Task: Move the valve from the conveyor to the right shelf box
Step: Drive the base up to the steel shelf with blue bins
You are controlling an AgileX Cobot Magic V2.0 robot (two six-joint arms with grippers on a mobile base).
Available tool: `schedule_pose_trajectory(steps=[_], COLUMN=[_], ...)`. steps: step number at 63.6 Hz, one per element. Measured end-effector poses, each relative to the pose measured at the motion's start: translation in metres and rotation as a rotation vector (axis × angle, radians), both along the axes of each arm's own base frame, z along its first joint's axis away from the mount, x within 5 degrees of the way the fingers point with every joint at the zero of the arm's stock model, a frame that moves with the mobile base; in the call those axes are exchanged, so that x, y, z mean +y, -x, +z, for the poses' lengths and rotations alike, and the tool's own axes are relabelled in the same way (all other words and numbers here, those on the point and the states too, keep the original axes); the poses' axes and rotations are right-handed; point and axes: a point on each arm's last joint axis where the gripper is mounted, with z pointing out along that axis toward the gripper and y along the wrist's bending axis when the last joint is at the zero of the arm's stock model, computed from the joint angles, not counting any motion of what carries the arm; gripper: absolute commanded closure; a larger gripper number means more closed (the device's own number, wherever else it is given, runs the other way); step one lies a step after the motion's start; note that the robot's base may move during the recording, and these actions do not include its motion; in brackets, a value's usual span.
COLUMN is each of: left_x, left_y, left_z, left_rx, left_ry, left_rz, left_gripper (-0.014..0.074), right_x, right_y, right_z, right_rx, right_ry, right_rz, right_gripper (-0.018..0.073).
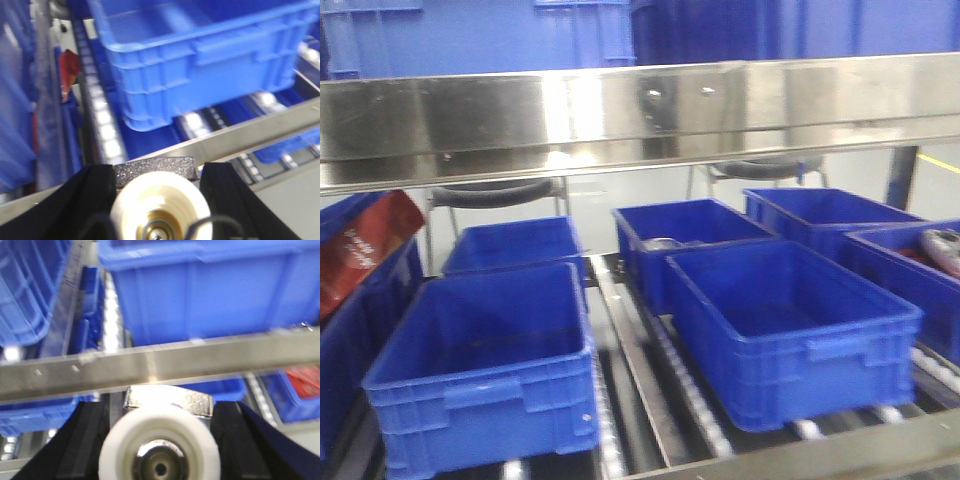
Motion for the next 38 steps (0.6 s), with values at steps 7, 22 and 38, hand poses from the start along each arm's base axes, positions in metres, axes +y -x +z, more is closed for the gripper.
schedule_pose_trajectory(steps=[7,22,38], left_x=[0.0,0.0001,0.0003], left_y=[0.0,0.0,0.0], left_z=[0.0,0.0,0.0], left_rx=[0.0,0.0,0.0], left_ry=[0.0,-0.002,-0.003], left_rz=[0.0,0.001,0.002], left_gripper=[0.0708,0.0708,0.0708], right_x=[0.0,0.0,0.0001], right_y=[0.0,0.0,0.0], right_z=[0.0,0.0,0.0], right_rx=[0.0,0.0,0.0], right_ry=[0.0,0.0,-0.002], right_rz=[0.0,0.0,0.001], right_gripper=[0.0714,0.0714,0.0714])
